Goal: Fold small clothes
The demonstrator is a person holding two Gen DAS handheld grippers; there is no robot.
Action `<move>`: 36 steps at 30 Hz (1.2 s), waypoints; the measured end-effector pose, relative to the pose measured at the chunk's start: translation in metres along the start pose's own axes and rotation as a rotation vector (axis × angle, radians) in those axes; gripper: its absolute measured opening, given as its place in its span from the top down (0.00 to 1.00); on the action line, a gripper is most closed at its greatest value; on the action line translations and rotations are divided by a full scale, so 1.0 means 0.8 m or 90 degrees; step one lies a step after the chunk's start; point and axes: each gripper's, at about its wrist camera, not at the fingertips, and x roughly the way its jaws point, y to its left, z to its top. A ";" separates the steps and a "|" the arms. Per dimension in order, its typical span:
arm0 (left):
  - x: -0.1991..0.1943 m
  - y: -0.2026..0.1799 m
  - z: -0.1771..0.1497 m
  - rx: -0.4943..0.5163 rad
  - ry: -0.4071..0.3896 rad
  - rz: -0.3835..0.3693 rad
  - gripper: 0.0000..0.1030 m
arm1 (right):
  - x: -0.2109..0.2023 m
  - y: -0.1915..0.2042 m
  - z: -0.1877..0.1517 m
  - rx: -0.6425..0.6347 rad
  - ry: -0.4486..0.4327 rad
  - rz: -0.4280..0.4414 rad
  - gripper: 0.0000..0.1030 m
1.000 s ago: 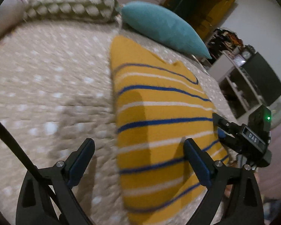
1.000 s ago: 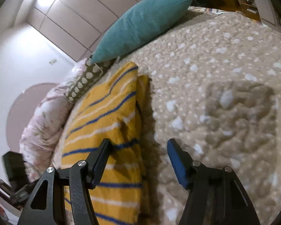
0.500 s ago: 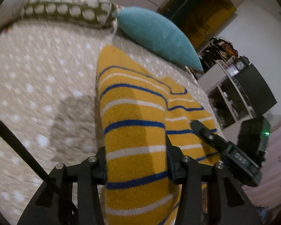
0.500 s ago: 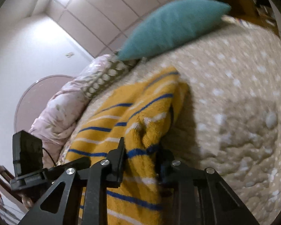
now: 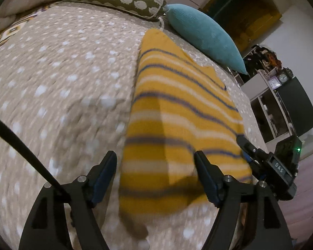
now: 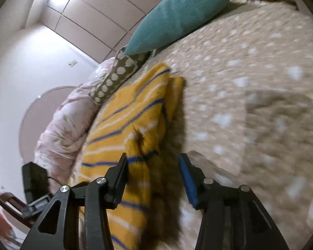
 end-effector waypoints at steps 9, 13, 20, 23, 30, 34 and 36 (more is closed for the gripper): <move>-0.081 0.014 -0.127 0.028 -0.036 0.109 0.28 | -0.079 0.022 -0.111 -0.064 0.000 -0.104 0.49; -0.092 0.006 -0.170 0.081 -0.050 0.200 0.27 | -0.103 0.048 -0.151 -0.117 0.007 -0.159 0.44; -0.084 -0.010 -0.200 0.133 -0.085 0.278 0.15 | -0.096 0.072 -0.182 -0.172 0.017 -0.230 0.38; -0.081 -0.014 -0.205 0.140 -0.099 0.294 0.11 | -0.089 0.078 -0.185 -0.184 0.016 -0.254 0.33; -0.064 -0.021 -0.191 0.139 -0.050 0.297 0.00 | -0.077 0.091 -0.187 -0.200 0.036 -0.295 0.24; -0.059 -0.022 -0.186 0.130 -0.030 0.310 0.00 | -0.085 0.088 -0.183 -0.187 0.043 -0.309 0.24; -0.060 -0.023 -0.188 0.122 -0.041 0.317 0.00 | -0.090 0.083 -0.188 -0.189 0.041 -0.315 0.24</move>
